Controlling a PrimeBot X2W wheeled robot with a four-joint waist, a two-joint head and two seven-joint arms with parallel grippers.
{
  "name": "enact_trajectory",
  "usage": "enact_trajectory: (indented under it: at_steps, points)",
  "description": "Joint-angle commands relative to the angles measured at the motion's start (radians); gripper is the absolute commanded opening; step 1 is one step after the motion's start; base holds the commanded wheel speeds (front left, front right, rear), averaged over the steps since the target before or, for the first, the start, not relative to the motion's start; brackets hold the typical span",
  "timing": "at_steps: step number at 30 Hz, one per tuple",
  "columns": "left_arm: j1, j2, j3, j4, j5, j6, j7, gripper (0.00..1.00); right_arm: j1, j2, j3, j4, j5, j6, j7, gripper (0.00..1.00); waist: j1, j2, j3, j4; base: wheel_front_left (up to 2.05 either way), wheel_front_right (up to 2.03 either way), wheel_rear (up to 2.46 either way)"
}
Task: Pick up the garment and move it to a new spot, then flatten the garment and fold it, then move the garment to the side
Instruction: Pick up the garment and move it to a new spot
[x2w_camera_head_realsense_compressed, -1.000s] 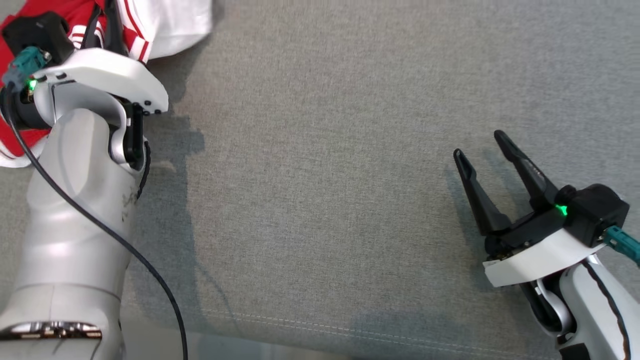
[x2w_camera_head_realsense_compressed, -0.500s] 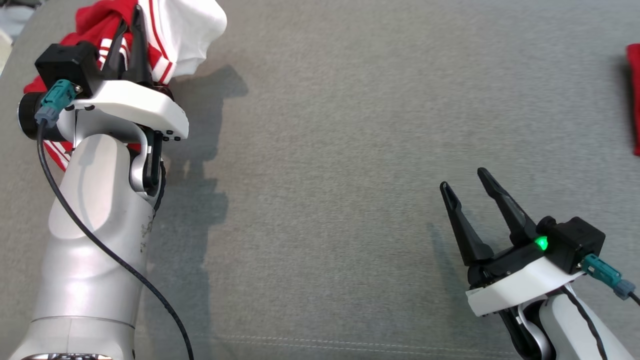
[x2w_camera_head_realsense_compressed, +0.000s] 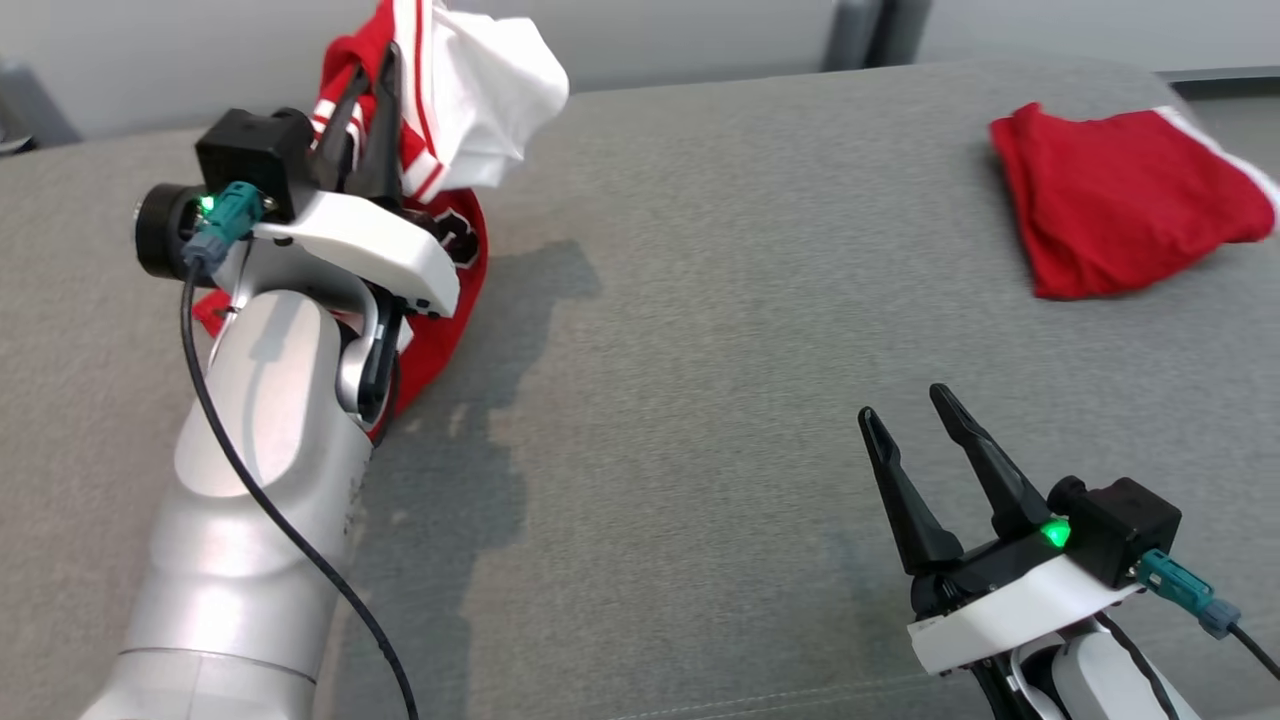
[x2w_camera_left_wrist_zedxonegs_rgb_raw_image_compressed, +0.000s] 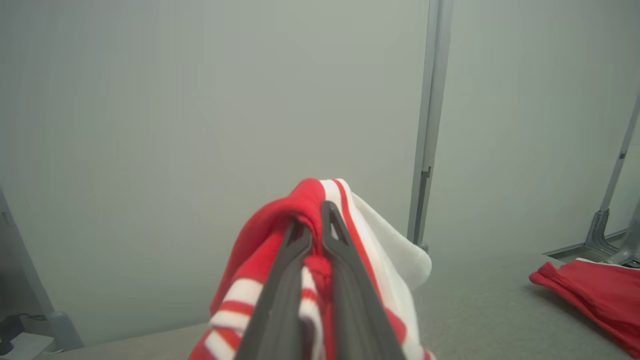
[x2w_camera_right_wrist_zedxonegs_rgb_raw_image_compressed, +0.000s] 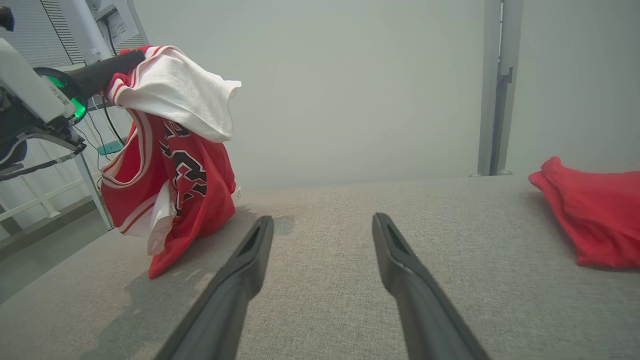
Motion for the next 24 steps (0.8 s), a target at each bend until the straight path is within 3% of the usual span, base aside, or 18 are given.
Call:
enact_trajectory:
  at_steps: [1,9,17,23,24]
  points:
    - [-0.001,0.023,0.01,-0.022,-0.017,-0.008,0.009,0.0,0.006,0.0,0.015,-0.027,0.007,0.0,-0.002,1.0,0.0,0.0,-0.042,-0.065,0.0,0.0,0.0]
    - [0.045,0.006,-0.054,-0.022,-0.102,0.007,0.041,0.0,0.022,0.01,0.019,-0.027,0.023,0.0,-0.002,1.0,0.0,0.0,-0.077,-0.151,0.0,0.0,0.0]
    - [0.084,0.005,-0.321,-0.046,-0.31,0.073,0.074,0.0,0.017,0.026,0.034,-0.024,0.034,0.0,-0.002,1.0,0.0,0.0,-0.065,-0.206,0.0,0.0,0.0]
    - [0.085,0.004,-0.448,0.031,-0.394,0.125,0.061,0.0,0.003,0.039,0.051,-0.019,0.034,0.0,-0.002,1.0,0.0,0.0,-0.041,-0.219,0.0,0.0,0.0]
    - [0.082,0.004,-0.463,0.047,-0.401,0.134,0.054,0.16,0.001,0.04,0.053,-0.018,0.034,0.0,-0.002,1.0,0.0,0.0,-0.039,-0.22,0.0,0.0,0.0]
